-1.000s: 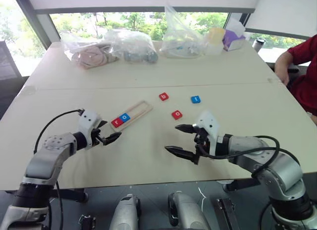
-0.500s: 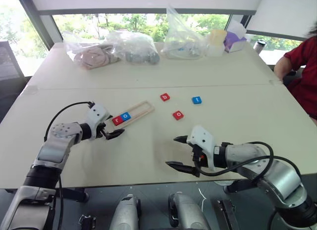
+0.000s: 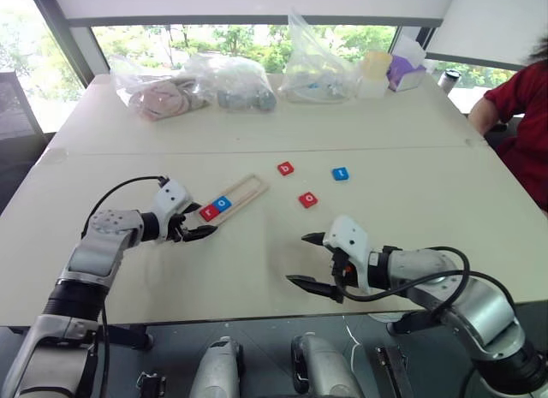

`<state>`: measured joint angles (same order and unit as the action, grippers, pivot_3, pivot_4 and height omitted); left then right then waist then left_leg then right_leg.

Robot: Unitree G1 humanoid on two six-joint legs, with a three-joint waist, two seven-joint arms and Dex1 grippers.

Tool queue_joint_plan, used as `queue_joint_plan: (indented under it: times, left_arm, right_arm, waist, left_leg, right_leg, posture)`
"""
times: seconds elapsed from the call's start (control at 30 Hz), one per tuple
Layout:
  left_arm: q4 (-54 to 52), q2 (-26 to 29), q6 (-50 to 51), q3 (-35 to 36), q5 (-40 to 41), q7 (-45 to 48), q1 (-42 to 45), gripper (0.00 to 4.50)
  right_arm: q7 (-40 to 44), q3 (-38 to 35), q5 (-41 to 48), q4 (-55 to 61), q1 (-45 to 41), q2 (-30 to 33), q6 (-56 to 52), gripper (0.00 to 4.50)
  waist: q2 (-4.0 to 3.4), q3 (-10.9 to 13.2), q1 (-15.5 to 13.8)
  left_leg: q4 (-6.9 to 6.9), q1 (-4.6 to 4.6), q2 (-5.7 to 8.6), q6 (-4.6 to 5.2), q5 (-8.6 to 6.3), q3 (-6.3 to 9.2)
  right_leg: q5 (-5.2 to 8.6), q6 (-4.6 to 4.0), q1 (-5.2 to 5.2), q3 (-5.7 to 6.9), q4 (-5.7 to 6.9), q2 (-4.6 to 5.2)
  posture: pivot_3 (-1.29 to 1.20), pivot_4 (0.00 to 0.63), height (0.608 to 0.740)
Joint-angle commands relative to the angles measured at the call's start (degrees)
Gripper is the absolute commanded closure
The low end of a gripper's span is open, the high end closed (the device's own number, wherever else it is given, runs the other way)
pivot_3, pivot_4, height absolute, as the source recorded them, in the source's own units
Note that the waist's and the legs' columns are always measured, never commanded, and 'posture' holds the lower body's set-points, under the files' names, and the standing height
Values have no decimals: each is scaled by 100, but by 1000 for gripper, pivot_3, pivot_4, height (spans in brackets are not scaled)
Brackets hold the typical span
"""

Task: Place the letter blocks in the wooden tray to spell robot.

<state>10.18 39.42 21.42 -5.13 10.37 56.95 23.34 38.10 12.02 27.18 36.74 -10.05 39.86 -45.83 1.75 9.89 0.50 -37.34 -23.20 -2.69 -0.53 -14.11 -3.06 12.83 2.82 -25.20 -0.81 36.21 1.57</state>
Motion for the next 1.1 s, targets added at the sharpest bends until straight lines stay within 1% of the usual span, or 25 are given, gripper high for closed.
queue_joint_plan:
  times: [0.03, 0.1, 0.13, 0.23, 0.37, 0.43, 0.5, 0.63, 0.7, 0.93, 1.0, 1.03, 1.1]
  left_arm:
    - [-742, 409, -479, -509, -8, 1024, -311, 1351]
    - [-862, 809, -991, -748, -327, 1413, -376, 1351]
    - [-857, 931, -1176, -810, -358, 1601, -339, 1351]
    - [-692, 998, -1475, -876, -268, 1963, -132, 1351]
    - [267, 659, -1945, -1027, -521, 2036, 521, 1351]
    - [936, 427, -2279, -1021, -667, 1894, 870, 1351]
    - [1774, 216, -2825, -1064, -879, 1828, 1305, 1351]
    - [2925, 17, -3858, -1274, -1240, 1979, 1856, 1351]
    - [3332, -47, -4219, -1354, -1368, 2008, 2033, 1351]
    - [4246, -395, -4645, -1373, -1401, 2239, 2430, 1351]
    - [4371, -426, -4536, -1391, -1410, 2397, 2494, 300]
    - [4415, -435, -4466, -1394, -1413, 2466, 2520, 41]
    - [4479, -464, -4507, -1347, -1401, 2435, 2556, 41]
  right_arm:
    - [51, -341, 36, 11, 37, 90, 67, 0]
    - [113, -468, 24, -47, 57, 193, 75, 0]
    - [147, -526, 2, -97, 72, 254, 93, 0]
    - [201, -579, -58, -209, 95, 359, 159, 0]
    - [173, -577, -63, -208, 82, 311, 154, 0]
    - [132, -561, -52, -145, 90, 260, 104, 0]
    - [79, -545, -32, -58, 137, 206, 39, 0]
    - [43, -552, -25, 25, 192, 165, -37, 0]
    - [30, -564, -15, 44, 187, 155, -69, 0]
    - [-54, -604, 38, 109, 202, 103, -210, 0]
    - [-74, -622, 59, 120, 200, 96, -244, 0]
    - [-81, -628, 69, 121, 193, 94, -257, 0]
    - [-101, -643, 100, 112, 180, 82, -273, 0]
  waist:
    - [1, 0, 7]
    - [1, 1, 9]
    - [1, 1, 8]
    - [0, 1, 3]
    - [1, 1, -29]
    - [1, 1, -26]
    - [1, 1, -29]
    - [2, 1, -67]
    - [1, 0, -71]
    - [-1, -1, -117]
    - [-1, -1, -113]
    - [-1, -1, -111]
    - [-1, -1, -104]
  left_leg:
    - [1, -4, -2, 0, 0, 0]
    - [4, -8, -3, 0, 0, -1]
    - [4, -9, -3, 0, 0, -1]
    - [4, -6, -3, 0, 0, -3]
    - [-2, -10, 3, 0, 0, 2]
    - [-8, -13, 2, 0, 0, 2]
    - [-10, -16, 4, 1, 0, 2]
    - [-14, -16, 7, 1, 1, 3]
    - [-14, -14, 6, 1, 1, 1]
    - [-27, -9, 4, 1, 1, 4]
    - [-34, -11, 3, 1, 1, 5]
    - [-37, -12, 3, 1, 0, 4]
    - [-41, -14, 3, 2, 0, 4]
  right_leg:
    - [0, 1, -3, -1, -2, 1]
    - [1, 1, -10, -4, -4, 2]
    - [2, 1, -12, -4, -5, 3]
    - [2, -1, -12, -4, -2, 3]
    - [2, -1, -11, 2, -1, -5]
    - [1, -1, -10, 1, -1, -8]
    - [1, 0, -11, 1, -1, -9]
    - [-1, 3, -10, 0, 1, -11]
    - [-2, 5, -9, 0, 1, -12]
    - [-4, 4, 2, 1, 6, -13]
    - [-4, 4, 2, 2, 6, -13]
    - [-4, 4, 4, 1, 6, -12]
    - [-4, 4, 4, 1, 6, -12]
  posture:
    - [0, 150, 740]
    - [0, 150, 740]
    - [0, 150, 740]
    - [0, 150, 740]
    - [0, 150, 740]
    - [0, 150, 740]
    - [0, 150, 740]
    - [0, 150, 740]
    - [0, 150, 740]
    - [0, 150, 740]
    - [0, 150, 740]
    - [0, 150, 740]
    - [0, 150, 740]
